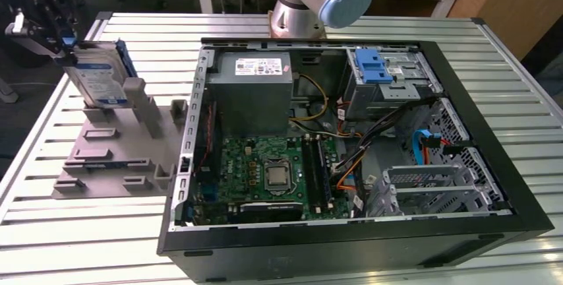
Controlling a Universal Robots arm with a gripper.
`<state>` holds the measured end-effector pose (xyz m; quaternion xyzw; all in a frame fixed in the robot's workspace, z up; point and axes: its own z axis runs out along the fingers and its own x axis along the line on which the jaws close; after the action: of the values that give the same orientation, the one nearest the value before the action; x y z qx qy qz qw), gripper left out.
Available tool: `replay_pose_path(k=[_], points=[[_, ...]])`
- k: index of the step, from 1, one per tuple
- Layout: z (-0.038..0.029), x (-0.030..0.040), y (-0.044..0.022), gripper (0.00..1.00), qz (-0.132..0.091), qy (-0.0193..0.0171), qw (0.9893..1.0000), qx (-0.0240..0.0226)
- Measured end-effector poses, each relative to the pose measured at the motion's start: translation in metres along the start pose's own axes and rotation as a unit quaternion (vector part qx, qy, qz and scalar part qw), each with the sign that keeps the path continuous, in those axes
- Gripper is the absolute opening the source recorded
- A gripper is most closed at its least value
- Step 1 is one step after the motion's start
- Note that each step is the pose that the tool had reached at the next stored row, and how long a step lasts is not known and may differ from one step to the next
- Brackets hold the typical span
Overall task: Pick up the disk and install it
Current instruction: 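Pick up the disk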
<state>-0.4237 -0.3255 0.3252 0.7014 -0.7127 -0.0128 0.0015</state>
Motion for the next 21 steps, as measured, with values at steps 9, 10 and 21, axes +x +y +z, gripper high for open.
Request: replay_pose_path(k=[9,10,21], points=[[-0.0106,-0.0002,0.0002,0.37,0.000,0.0000,1.0000,0.0000],[-0.0119,-0.0002,0.0002,0.37,0.000,0.0000,1.0000,0.0000],[-0.0190,-0.0003,0.0004,0.37,0.000,-0.0014,1.0000,0.0000]])
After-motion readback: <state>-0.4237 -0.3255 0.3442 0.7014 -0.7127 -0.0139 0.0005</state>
